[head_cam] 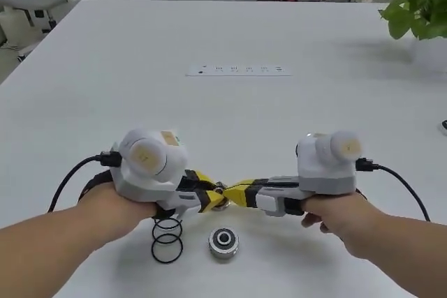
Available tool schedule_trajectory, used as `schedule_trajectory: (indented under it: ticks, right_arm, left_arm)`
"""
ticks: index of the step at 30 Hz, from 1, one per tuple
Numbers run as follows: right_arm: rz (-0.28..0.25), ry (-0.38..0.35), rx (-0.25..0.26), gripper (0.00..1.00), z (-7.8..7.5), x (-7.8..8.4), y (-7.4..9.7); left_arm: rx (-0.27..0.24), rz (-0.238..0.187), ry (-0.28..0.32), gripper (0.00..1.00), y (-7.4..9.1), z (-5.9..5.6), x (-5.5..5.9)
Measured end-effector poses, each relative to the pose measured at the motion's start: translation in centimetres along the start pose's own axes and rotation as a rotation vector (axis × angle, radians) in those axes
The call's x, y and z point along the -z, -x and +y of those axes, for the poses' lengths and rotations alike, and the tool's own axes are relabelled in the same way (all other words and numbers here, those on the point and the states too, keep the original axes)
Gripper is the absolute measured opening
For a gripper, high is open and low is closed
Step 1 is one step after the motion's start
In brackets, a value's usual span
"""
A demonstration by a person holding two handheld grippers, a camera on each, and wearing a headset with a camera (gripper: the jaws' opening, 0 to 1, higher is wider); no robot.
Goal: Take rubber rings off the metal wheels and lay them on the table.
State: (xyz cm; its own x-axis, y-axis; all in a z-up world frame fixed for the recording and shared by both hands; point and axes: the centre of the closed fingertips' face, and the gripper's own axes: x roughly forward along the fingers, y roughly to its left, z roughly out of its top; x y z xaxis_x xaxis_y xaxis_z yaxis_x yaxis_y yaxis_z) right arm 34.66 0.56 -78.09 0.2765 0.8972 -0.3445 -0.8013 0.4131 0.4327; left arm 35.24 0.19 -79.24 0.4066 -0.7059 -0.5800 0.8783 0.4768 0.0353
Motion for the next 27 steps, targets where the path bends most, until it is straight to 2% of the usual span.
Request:
schedule_trajectory:
  ticks: [2, 4, 12, 20, 23, 24, 27]
  right_arm:
    - [-0.005, -0.011, -0.019, 0.00, 0.2, 0.0, 0.0]
    - [-0.022, -0.041, -0.061, 0.00, 0.9, -0.2, 0.1]
    - [-0.018, -0.049, -0.020, 0.00, 0.0, -0.1, 0.2]
    - [-0.014, -0.048, -0.016, 0.00, 0.0, 0.0, 0.3]
    - [-0.018, -0.050, -0.015, 0.00, 0.0, -0.1, 0.3]
    - [-0.019, -0.051, -0.016, 0.00, 0.0, -0.1, 0.3]
    - [-0.020, -0.051, -0.018, 0.00, 0.0, -0.1, 0.3]
  left_arm:
    - [0.001, 0.000, 0.000, 0.13, 0.0, 0.0, 0.0]
    - [0.002, 0.000, -0.001, 0.13, 0.0, -0.1, 0.0]
    - [0.006, 0.000, 0.023, 0.13, 0.0, 0.1, 0.0]
    - [0.019, 0.013, 0.051, 0.14, 0.3, 0.0, 0.1]
    - [0.020, 0.025, 0.042, 0.16, 0.6, 0.0, 0.3]
    - [0.036, 0.029, 0.035, 0.18, 0.9, -0.1, 0.4]
    - [0.033, 0.020, 0.041, 0.19, 1.4, 0.0, 0.4]
